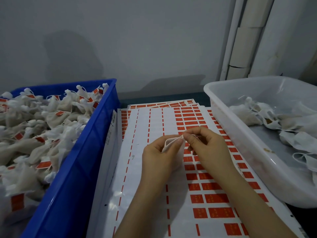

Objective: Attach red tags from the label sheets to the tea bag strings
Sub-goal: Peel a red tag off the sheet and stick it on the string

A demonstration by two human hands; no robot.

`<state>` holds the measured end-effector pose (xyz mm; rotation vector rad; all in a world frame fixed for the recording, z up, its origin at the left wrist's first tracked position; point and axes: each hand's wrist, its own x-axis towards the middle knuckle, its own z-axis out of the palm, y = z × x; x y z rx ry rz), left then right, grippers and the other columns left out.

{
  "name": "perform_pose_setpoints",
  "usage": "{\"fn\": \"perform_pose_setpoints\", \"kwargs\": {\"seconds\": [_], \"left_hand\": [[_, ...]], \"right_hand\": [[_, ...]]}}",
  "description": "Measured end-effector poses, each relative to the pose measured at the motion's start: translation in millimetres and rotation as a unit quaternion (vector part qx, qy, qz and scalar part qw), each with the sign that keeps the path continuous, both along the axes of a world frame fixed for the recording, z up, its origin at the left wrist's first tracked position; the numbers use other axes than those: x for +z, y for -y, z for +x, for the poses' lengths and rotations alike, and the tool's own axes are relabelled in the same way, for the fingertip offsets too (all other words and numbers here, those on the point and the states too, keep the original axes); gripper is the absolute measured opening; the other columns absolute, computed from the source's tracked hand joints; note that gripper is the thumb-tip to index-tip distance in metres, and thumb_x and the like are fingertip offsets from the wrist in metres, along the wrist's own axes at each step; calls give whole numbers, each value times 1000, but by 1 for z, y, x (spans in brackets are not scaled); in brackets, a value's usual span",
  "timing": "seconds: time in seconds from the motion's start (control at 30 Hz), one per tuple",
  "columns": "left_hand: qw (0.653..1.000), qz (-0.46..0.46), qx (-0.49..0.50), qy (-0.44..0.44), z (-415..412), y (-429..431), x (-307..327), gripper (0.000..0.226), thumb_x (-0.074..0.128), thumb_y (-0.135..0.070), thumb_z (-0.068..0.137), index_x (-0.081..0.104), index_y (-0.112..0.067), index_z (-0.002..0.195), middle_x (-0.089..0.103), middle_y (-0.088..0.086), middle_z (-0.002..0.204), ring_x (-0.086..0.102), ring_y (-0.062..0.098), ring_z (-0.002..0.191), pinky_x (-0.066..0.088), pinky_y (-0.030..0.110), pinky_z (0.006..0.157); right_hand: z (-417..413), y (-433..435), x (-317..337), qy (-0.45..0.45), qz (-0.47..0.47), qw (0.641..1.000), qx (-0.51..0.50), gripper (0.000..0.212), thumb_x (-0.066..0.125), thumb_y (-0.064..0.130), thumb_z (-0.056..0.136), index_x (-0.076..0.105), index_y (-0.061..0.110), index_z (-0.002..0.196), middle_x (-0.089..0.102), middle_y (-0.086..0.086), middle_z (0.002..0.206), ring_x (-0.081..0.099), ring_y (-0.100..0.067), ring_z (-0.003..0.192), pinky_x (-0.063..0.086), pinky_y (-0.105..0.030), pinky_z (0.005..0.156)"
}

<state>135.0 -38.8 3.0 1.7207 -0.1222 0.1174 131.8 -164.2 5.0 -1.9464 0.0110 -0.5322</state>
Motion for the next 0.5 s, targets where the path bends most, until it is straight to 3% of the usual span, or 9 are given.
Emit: {"fn": "perform_pose_setpoints", "kwargs": {"seconds": [0.13,0.33,0.5], "left_hand": [[1000,-13,4,18,-1,0,2,5,67,-35,83,68,-39,85,63,-37,83,52,-21,88,42,-3,55],[999,-17,38,23,-2,0,3,14,68,-29,84,64,-41,79,55,-49,72,47,-29,84,35,-8,54],[998,-15,32,43,-4,1,5,12,66,-30,85,64,-41,80,54,-51,77,45,-30,87,36,-8,54]], "right_hand": [[0,-3,-1,7,2,1000,0,14,60,33,86,54,43,79,59,24,83,61,-4,79,48,-13,69],[-3,-5,1,19,9,1000,-6,10,59,35,85,55,41,78,59,26,81,60,-1,73,44,-1,55],[-4,-7,2,29,0,999,-23,10,57,36,85,53,41,77,58,27,80,61,0,71,42,-3,55]]}}
